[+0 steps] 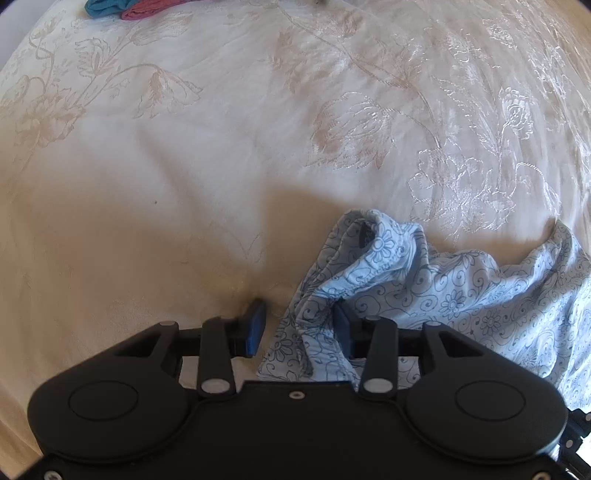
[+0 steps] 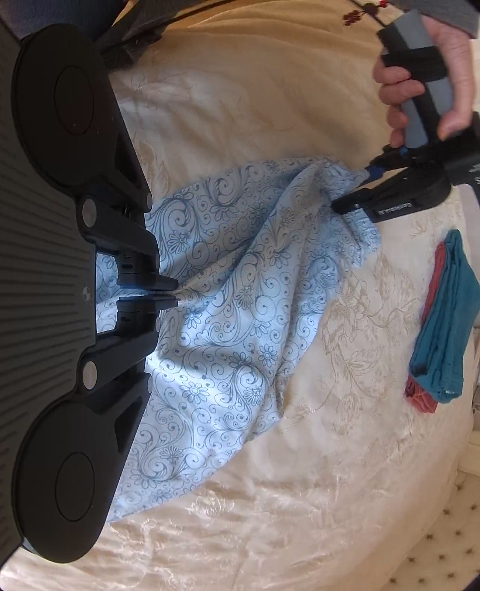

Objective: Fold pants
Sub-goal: 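Pull the pants edge with the right gripper while the left gripper approaches the fabric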

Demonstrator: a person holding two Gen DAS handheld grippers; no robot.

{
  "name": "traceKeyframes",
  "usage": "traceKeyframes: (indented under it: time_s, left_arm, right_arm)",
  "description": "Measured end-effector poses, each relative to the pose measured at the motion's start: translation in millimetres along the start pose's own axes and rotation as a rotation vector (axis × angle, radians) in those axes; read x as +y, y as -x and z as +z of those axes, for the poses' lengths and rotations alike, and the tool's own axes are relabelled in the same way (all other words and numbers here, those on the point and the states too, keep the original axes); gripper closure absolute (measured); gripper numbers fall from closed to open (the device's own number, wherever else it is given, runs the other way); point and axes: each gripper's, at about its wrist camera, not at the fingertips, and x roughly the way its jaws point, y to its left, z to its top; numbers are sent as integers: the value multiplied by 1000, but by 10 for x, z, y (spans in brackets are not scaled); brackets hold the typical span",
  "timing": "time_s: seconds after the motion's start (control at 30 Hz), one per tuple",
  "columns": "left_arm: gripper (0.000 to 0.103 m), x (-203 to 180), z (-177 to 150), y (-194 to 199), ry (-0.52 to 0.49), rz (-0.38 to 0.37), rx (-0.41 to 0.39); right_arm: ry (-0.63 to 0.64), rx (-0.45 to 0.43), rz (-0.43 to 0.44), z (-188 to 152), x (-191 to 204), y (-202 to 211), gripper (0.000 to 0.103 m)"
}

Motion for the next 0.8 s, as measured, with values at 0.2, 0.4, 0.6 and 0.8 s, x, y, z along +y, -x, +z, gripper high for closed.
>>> traceKeyframes:
  time_s: [0.2,0.4,0.6,0.8]
  left_arm:
    - [51,82,-74,69,11,-6,-12]
    - [51,128,-119,108,16,11,-25]
    - [50,294,-204,198,43,-11,-28]
    - [50,455,-281,314,15,-87,-59]
  right_arm:
    - [-32,16,153,-140,-61,304,100]
    - [26,108,142,-237,100,-56,98]
    - [-2,110,144,-197,125,-42,87]
    - [-53,34,160,-64,-81,266,87]
